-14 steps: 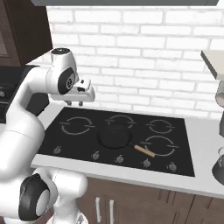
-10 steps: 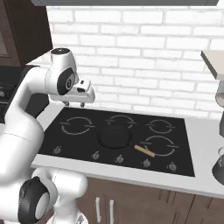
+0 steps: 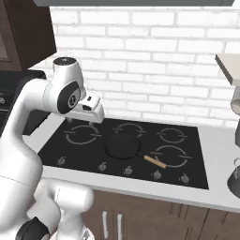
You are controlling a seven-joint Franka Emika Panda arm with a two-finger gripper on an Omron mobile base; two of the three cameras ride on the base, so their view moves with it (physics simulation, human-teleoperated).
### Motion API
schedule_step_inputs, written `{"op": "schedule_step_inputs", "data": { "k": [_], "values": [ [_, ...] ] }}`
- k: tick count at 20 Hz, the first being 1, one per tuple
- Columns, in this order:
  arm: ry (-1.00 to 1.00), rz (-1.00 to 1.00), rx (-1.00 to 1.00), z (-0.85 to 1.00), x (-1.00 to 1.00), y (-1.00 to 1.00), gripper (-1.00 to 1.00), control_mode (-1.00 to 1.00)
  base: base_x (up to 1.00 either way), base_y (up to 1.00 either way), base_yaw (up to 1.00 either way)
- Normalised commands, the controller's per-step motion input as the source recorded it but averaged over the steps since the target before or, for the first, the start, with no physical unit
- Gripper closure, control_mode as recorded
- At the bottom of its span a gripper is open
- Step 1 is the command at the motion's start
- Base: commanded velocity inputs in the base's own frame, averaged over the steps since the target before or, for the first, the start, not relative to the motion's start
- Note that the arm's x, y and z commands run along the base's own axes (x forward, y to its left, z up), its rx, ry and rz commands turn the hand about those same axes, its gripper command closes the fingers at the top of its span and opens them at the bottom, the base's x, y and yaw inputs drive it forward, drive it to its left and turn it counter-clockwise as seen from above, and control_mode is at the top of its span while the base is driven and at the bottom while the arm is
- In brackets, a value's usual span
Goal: Pick the kettle from the counter and place it on a stove burner. Then turn the burner on.
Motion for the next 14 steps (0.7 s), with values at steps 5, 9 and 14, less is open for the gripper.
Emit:
{"op": "schedule_step_inputs", "data": {
  "k": [5,9,14],
  "values": [
    [0.00,-0.06,0.00,0.00,-0.42,-0.25,-1.00,-1.00,0.00,0.00,0.00],
    [0.00,-0.03,0.00,0.04,-0.41,-0.21,-1.00,-1.00,0.00,0.00,0.00],
    [0.00,-0.07,0.00,0.01,-0.23,-0.24,-1.00,-1.00,0.00,0.00,0.00]
  ]
}}
